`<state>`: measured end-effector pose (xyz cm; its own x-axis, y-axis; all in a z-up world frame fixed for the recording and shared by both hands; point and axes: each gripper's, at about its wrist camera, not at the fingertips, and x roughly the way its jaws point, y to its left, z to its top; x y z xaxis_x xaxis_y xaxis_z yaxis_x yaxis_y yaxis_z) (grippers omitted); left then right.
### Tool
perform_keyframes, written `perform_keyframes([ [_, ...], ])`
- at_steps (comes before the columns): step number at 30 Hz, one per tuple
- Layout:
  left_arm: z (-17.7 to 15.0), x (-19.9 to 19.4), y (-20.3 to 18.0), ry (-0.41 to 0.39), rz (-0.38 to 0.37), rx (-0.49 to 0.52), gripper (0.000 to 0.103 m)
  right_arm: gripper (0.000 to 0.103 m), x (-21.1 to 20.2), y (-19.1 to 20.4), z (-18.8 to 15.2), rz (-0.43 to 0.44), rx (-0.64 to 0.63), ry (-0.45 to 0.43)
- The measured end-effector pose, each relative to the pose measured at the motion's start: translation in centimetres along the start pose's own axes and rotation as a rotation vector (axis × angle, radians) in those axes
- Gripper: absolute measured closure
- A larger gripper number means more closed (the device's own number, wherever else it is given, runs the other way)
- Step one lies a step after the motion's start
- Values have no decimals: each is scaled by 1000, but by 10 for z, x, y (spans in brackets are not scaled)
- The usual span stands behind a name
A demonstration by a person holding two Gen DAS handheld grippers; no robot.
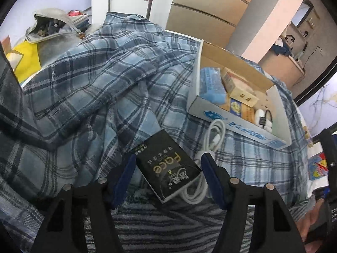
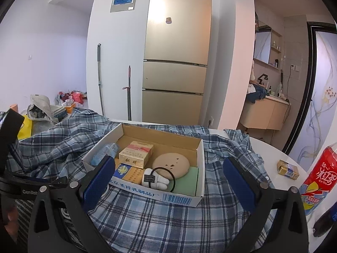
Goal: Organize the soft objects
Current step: 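Grasp the black Face tissue pack with the left tool, then lift the tissue pack with the left tool while the right tool grasps the white USB cable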
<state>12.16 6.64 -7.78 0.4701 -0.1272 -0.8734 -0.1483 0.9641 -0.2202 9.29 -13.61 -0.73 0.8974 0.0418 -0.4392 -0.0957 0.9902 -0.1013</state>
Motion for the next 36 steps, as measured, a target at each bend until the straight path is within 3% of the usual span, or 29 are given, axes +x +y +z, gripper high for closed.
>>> perform_keyframes([
  [18, -3, 11, 4, 51, -12, -11, 39, 1, 2, -1, -1, -11, -4, 11],
  [24, -5, -1, 1, -21, 1, 22, 57, 1, 8, -12, -2, 6, 48, 35],
  [28, -13, -23, -14, -134, 29, 140, 62, 1, 8, -17, -1, 7, 75, 36],
  [33, -25, -58, -21, -277, -27, 238, 66, 1, 8, -16, -2, -3, 67, 34],
  [36, -30, -71, -22, -301, -28, 286, 67, 1, 8, -14, -2, -5, 59, 31],
])
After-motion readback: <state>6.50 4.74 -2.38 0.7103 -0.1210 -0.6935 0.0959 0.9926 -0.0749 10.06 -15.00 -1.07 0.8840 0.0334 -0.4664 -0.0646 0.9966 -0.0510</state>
